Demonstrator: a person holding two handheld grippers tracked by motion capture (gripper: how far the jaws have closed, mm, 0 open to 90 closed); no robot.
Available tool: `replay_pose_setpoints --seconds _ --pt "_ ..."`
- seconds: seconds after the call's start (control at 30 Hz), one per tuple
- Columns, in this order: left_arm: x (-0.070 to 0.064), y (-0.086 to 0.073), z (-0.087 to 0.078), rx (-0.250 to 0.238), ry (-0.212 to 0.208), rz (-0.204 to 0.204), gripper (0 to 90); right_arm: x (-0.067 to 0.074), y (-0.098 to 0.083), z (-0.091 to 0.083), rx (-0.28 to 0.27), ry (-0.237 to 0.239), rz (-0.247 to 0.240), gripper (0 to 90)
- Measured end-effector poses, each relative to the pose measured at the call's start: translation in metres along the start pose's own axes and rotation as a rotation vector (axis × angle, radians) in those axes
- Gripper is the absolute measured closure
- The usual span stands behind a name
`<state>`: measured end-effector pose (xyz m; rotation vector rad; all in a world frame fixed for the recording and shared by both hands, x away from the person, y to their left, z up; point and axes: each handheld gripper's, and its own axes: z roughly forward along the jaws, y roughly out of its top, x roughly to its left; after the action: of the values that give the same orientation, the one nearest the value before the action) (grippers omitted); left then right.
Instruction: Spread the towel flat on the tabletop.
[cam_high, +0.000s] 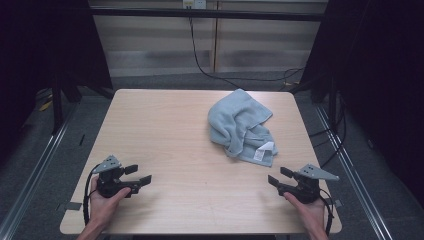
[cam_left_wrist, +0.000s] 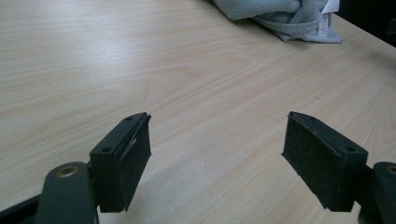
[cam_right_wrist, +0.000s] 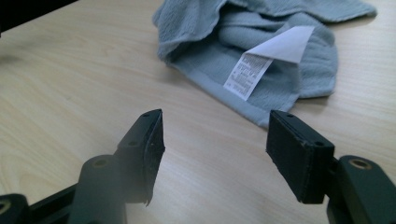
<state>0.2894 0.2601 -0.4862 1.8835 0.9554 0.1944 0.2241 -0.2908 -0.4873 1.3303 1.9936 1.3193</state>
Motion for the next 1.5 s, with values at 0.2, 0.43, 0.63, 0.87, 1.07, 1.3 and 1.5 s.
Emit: replay_pose_setpoints --seconds 0.2,0.43,0.63,0.87,1.07,1.3,1.5 --pt "-0.003 0.000 0.004 0.018 -0.015 0.019 22.4 0.003 0.000 0.003 0.029 0.032 0.003 38.4" --pt "-0.004 0.001 0.004 0.014 -0.018 0.024 22.1 0.004 -0.001 0.005 0.077 0.088 0.034 36.9" --pt "-0.006 0.001 0.003 0.016 -0.025 0.043 22.1 0.008 0.000 0.008 0.097 0.102 0.032 34.6" --pt "-0.008 0.001 0.008 0.037 -0.025 0.054 22.2 0.009 0.014 0.015 0.094 0.085 0.024 27.0" --pt "-0.009 0.001 0.009 0.046 -0.027 0.065 22.2 0.005 0.035 0.035 0.110 0.097 0.000 28.1" --pt "-0.007 0.001 0.011 0.046 -0.021 0.057 22.2 0.001 0.066 0.066 0.104 0.131 -0.033 29.6" --pt "-0.006 0.001 0.011 0.047 -0.016 0.057 22.2 -0.008 0.079 0.092 0.122 0.093 -0.049 24.3"
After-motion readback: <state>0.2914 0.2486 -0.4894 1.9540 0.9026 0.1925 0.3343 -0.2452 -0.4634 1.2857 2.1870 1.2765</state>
